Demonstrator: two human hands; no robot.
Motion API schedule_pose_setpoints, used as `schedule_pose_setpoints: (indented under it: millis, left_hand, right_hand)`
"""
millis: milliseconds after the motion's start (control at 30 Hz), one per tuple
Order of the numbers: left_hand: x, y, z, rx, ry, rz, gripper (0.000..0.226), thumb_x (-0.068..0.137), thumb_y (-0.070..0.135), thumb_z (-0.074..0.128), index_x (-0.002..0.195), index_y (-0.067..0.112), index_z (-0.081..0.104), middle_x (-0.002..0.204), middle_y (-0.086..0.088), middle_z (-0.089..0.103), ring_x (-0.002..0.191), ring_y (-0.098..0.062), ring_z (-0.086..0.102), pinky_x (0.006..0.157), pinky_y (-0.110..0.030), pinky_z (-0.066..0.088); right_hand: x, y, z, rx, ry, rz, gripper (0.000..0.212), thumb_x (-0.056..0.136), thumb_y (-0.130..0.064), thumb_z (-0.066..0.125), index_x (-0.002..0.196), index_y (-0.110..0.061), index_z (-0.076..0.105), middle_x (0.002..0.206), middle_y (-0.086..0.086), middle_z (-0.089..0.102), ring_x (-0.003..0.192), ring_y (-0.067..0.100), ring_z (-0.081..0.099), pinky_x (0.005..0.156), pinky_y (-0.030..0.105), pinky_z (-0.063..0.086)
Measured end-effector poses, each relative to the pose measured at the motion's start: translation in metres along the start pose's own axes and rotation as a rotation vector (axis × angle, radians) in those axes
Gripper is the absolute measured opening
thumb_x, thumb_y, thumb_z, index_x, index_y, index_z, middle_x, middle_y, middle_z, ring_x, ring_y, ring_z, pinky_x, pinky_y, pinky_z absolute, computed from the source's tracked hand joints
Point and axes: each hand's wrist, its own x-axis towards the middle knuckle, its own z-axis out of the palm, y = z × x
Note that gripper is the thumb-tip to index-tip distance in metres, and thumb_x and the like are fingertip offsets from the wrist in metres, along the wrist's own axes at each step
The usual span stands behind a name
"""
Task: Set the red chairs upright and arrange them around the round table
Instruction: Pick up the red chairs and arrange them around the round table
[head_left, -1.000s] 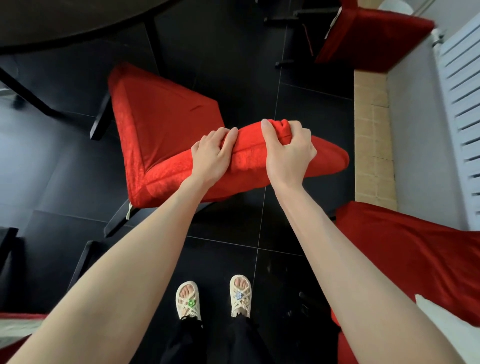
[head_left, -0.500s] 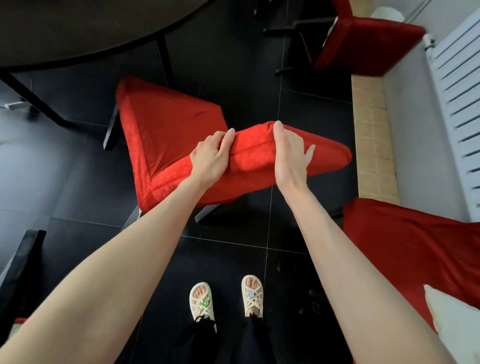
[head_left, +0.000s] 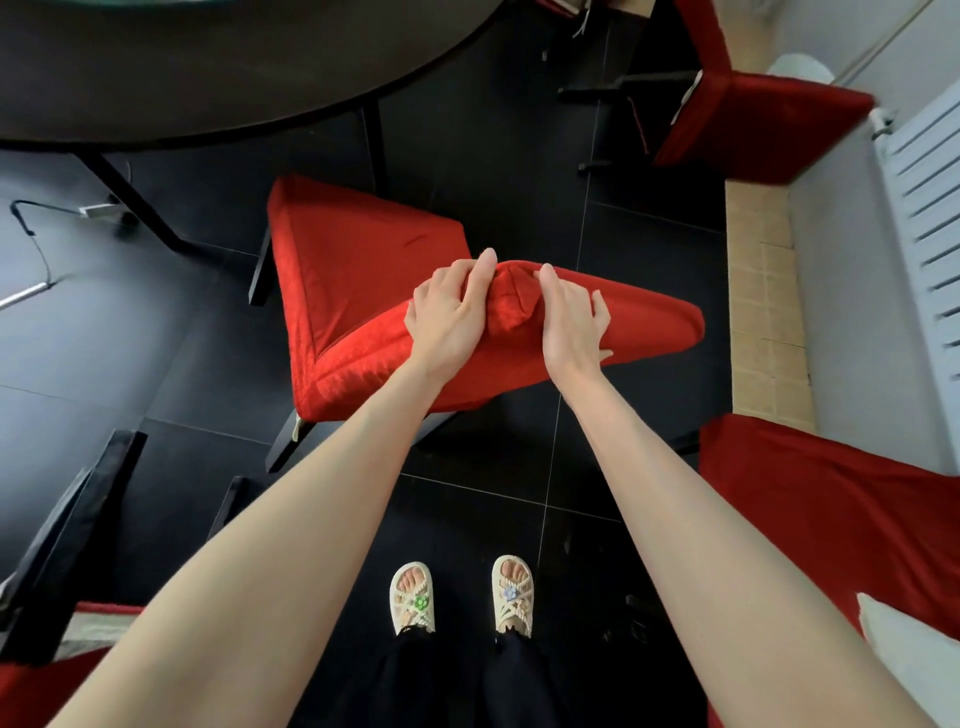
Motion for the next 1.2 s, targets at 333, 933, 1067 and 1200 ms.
schedule_pose_setpoints:
  millis: [333,933,1067,1200]
  left_hand:
    - [-0.014,-0.005,-0.031,-0.062,-0.009,-0.036,0.045,0.09,0.069,0.03,0.1,0.033,0.056,0.12,-0.003,0.06,0.122,-0.025,0.049,0.11,-0.051,0.031]
    - [-0.062,-0.024,-0.066,-0.201,0.415,-0.116,0.058,0.073,0.055,0.077,0.122,0.032,0.056,0.122,0.009,0.06,0.113,-0.009,0.055,0.099,-0.027,0.044]
    - [-0.071,-0.033,-0.072,-0.225,0.518,-0.146,0.071,0.069,0.05,0.083,0.13,0.032,0.051,0.128,0.008,0.057,0.118,-0.01,0.054,0.104,-0.03,0.044]
    - [-0.073,-0.039,-0.08,-0.248,0.572,-0.169,0.078,0.064,0.047,0.087,0.131,0.029,0.05,0.13,0.005,0.058,0.119,-0.011,0.055,0.105,-0.035,0.045]
  right_hand:
    - [0.012,0.014,-0.016,-0.229,-0.094,0.023,0.051,0.102,-0.053,0.025,0.145,-0.033,0.044,0.159,-0.007,0.027,0.151,0.022,0.002,0.115,0.062,-0.009]
    - [-0.014,0.02,0.012,-0.262,-0.246,-0.117,0.059,0.094,-0.065,0.036,0.147,-0.039,0.038,0.162,-0.01,0.017,0.149,0.018,-0.012,0.108,0.07,-0.01]
    - [-0.012,0.025,0.014,-0.312,-0.293,-0.13,0.064,0.092,-0.068,0.037,0.15,-0.041,0.03,0.164,-0.009,0.006,0.149,0.019,-0.018,0.108,0.07,-0.008]
    - [-0.011,0.026,0.017,-0.347,-0.299,-0.128,0.071,0.089,-0.073,0.039,0.151,-0.041,0.027,0.164,-0.008,0.001,0.148,0.019,-0.02,0.107,0.072,-0.006]
